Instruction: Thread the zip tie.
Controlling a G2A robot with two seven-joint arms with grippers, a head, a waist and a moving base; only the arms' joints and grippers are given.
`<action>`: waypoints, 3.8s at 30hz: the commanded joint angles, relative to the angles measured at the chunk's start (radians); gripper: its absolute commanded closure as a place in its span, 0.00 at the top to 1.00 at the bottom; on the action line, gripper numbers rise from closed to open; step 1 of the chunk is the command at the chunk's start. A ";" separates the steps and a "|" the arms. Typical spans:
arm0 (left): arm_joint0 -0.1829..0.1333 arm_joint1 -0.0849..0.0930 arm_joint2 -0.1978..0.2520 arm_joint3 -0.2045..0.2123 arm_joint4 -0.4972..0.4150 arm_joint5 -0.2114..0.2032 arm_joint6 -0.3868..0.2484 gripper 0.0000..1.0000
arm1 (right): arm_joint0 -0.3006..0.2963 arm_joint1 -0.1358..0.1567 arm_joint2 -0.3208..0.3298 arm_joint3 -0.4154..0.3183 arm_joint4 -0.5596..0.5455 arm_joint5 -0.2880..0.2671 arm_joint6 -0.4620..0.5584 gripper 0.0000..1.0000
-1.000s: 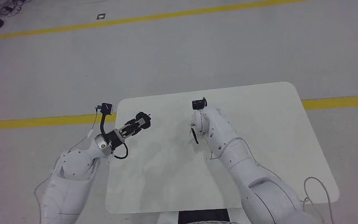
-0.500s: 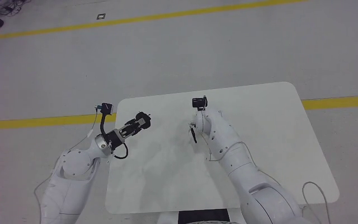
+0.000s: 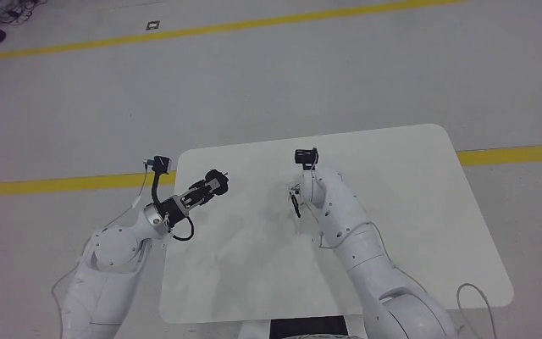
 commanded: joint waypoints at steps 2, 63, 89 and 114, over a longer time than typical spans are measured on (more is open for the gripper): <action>0.000 0.000 0.000 0.000 0.000 0.000 0.000 0.00 | 0.008 -0.001 -0.001 0.013 0.000 0.000 0.001 0.03; 0.000 0.000 0.000 0.000 0.000 0.000 0.000 0.00 | 0.002 -0.008 0.007 0.003 0.000 0.000 -0.058 0.00; 0.000 0.000 0.000 0.000 0.000 0.000 0.000 0.00 | -0.276 0.061 -0.037 -0.542 0.209 0.000 -0.143 0.00; 0.000 0.000 0.000 0.000 0.000 0.000 0.000 0.00 | -0.174 0.040 0.120 -0.376 0.422 0.000 0.028 0.00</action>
